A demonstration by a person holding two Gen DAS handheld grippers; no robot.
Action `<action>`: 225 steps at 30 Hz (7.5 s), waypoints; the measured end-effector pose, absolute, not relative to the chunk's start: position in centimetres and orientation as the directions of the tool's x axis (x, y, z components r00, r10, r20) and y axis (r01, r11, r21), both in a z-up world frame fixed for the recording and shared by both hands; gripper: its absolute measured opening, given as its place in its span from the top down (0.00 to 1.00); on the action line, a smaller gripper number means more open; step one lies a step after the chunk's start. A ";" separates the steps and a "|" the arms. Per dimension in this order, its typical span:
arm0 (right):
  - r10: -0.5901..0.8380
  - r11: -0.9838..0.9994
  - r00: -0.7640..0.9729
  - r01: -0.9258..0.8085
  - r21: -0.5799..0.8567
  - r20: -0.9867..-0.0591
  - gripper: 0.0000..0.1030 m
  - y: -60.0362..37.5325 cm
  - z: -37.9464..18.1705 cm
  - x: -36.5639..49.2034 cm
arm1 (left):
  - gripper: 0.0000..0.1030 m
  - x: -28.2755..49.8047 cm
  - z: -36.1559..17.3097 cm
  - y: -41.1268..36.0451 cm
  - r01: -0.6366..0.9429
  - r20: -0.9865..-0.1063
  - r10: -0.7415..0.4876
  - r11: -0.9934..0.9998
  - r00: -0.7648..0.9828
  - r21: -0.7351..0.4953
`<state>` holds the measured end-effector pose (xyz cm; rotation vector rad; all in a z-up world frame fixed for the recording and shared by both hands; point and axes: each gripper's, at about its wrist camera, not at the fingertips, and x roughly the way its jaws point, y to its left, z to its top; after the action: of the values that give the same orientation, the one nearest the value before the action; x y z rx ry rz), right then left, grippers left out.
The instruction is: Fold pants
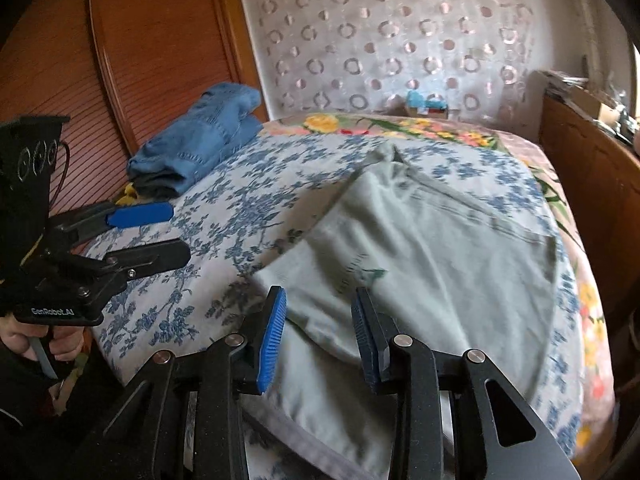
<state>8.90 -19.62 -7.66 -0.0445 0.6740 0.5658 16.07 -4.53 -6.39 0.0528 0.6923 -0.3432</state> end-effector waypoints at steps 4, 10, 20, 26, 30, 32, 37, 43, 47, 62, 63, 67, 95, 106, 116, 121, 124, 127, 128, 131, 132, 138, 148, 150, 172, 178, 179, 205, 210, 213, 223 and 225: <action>0.485 0.840 0.611 -0.525 0.137 -0.626 0.66 -18.0 -8.0 10.1 | 0.30 16.5 -6.6 -3.6 0.323 -0.635 -0.290 0.944 0.717 -0.066; 0.492 0.826 0.575 -0.546 0.141 -0.654 0.65 -16.7 -8.2 10.8 | 0.30 16.6 -7.1 -2.3 0.317 -0.639 -0.296 0.945 0.710 -0.085; 0.438 0.836 0.558 -0.541 0.092 -0.705 0.70 -15.2 -8.6 12.5 | 0.30 17.0 -7.8 -1.6 0.318 -0.647 -0.306 0.942 0.698 -0.102; 0.459 0.830 0.566 -0.548 0.104 -0.685 0.95 -15.5 -7.5 13.2 | 0.30 17.8 -7.9 -2.0 0.324 -0.657 -0.313 0.940 0.686 -0.109; 0.459 0.842 0.598 -0.528 0.107 -0.658 0.95 -17.3 -6.3 13.4 | 0.30 18.6 -7.9 -2.9 0.337 -0.664 -0.324 0.935 0.674 -0.114; 0.450 0.853 0.620 -0.511 0.104 -0.643 0.95 -18.6 -5.6 13.8 | 0.30 19.0 -7.9 -3.4 0.346 -0.667 -0.327 0.932 0.669 -0.110; 0.401 0.891 0.674 -0.444 0.094 -0.621 0.95 -22.6 -4.5 15.1 | 0.30 20.1 -7.9 -5.1 0.370 -0.676 -0.340 0.923 0.654 -0.106; 0.346 0.921 0.706 -0.380 0.082 -0.618 0.95 -26.1 -4.1 16.7 | 0.30 21.5 -7.9 -7.1 0.391 -0.691 -0.347 0.915 0.634 -0.101; 0.330 0.929 0.713 -0.361 0.079 -0.619 0.95 -27.4 -4.2 17.9 | 0.30 22.3 -8.1 -8.3 0.399 -0.701 -0.347 0.912 0.623 -0.097; 0.246 0.963 0.714 -0.259 0.079 -0.655 0.95 -30.6 -6.2 21.4 | 0.30 23.3 -9.7 -10.3 0.398 -0.748 -0.319 0.914 0.582 -0.080; 0.241 0.964 0.714 -0.253 0.078 -0.658 0.95 -30.7 -6.3 21.6 | 0.30 23.4 -9.8 -10.3 0.398 -0.750 -0.319 0.914 0.580 -0.080; 0.231 0.967 0.710 -0.243 0.076 -0.665 0.95 -30.7 -6.5 22.0 | 0.30 23.5 -10.1 -10.3 0.397 -0.755 -0.315 0.914 0.575 -0.079; 0.207 0.965 0.663 -0.260 0.037 -0.720 0.93 -30.7 -7.5 23.6 | 0.24 23.7 -11.2 -10.9 0.393 -0.772 -0.293 0.918 0.563 -0.062; 0.155 0.983 0.707 -0.178 0.038 -0.691 0.83 -31.5 -6.6 22.4 | 0.23 23.8 -11.3 -11.0 0.393 -0.772 -0.294 0.917 0.563 -0.062; 0.206 0.977 0.741 -0.195 0.088 -0.640 0.58 -31.6 -5.3 14.5 | 0.23 23.8 -11.3 -11.1 0.394 -0.773 -0.295 0.917 0.562 -0.063; 0.219 0.974 0.732 -0.206 0.096 -0.645 0.58 -31.1 -6.2 10.3 | 0.23 23.2 -10.9 -10.7 0.380 -0.770 -0.294 0.922 0.567 -0.071; 0.221 0.974 0.726 -0.203 0.105 -0.652 0.58 -31.1 -6.6 8.4 | 0.23 21.9 -9.9 -10.5 0.383 -0.744 -0.324 0.919 0.584 -0.100; 0.250 0.967 0.717 -0.213 0.137 -0.651 0.58 -31.1 -6.8 7.1 | 0.23 19.9 -9.0 -10.8 0.414 -0.728 -0.359 0.903 0.584 -0.113; 0.247 0.968 0.714 -0.208 0.139 -0.655 0.58 -31.2 -7.0 6.7 | 0.23 19.4 -8.9 -10.8 0.420 -0.726 -0.365 0.900 0.582 -0.115; 0.235 0.972 0.707 -0.191 0.139 -0.667 0.58 -31.2 -7.5 5.9 | 0.23 17.8 -8.7 -11.1 0.447 -0.721 -0.393 0.885 0.571 -0.128; 0.232 0.972 0.705 -0.186 0.141 -0.670 0.58 -30.9 -7.5 5.6 | 0.23 17.4 -8.7 -11.2 0.451 -0.721 -0.396 0.883 0.569 -0.130; 0.202 0.979 0.694 -0.157 0.128 -0.691 0.58 -29.3 -7.8 4.1 | 0.26 15.3 -9.2 -11.4 0.481 -0.720 -0.438 0.861 0.539 -0.164; 0.187 0.982 0.684 -0.140 0.124 -0.706 0.58 -28.6 -8.1 3.3 | 0.49 13.7 -10.4 -11.2 0.486 -0.725 -0.480 0.844 0.495 -0.227; 0.190 0.982 0.683 -0.140 0.128 -0.705 0.58 -28.6 -8.2 3.3 | 0.54 13.7 -10.6 -11.5 0.492 -0.725 -0.485 0.840 0.488 -0.231; 0.199 0.979 0.686 -0.171 0.111 -0.700 0.59 -27.5 -9.1 3.1 | 0.86 13.7 -10.3 -11.8 0.495 -0.714 -0.486 0.840 0.504 -0.223; 0.207 0.977 0.683 -0.182 0.111 -0.700 0.67 -27.4 -9.1 3.2 | 0.86 13.9 -10.9 -12.0 0.485 -0.726 -0.477 0.845 0.494 -0.225; 0.205 0.977 0.683 -0.183 0.108 -0.700 0.68 -27.3 -9.1 3.2 | 0.86 13.9 -10.9 -12.0 0.485 -0.728 -0.477 0.845 0.492 -0.226; 0.359 0.933 0.745 -0.282 0.222 -0.563 0.92 -28.2 -4.2 3.8 | 0.93 13.9 -3.6 -9.7 0.501 -0.600 -0.536 0.830 0.594 -0.246; 0.416 0.909 0.758 -0.353 0.221 -0.502 0.92 -27.7 0.5 4.4 | 0.93 14.4 1.6 -8.2 0.488 -0.545 -0.531 0.840 0.649 -0.237; 0.446 0.894 0.769 -0.403 0.194 -0.459 0.92 -27.1 3.6 4.9 | 0.93 14.4 4.3 -7.3 0.482 -0.507 -0.515 0.851 0.691 -0.209; 0.534 0.842 0.781 -0.523 0.129 -0.324 0.92 -26.2 10.7 5.4 | 0.93 15.4 9.8 -3.7 0.433 -0.423 -0.467 0.883 0.776 -0.180; 0.549 0.833 0.776 -0.539 0.126 -0.310 0.92 -26.2 11.3 5.5 | 0.93 16.2 10.3 -3.2 0.423 -0.418 -0.455 0.890 0.786 -0.173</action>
<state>5.52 -26.22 11.28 0.0303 0.3445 0.5887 16.24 -3.18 10.31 -0.0717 0.4683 -0.4734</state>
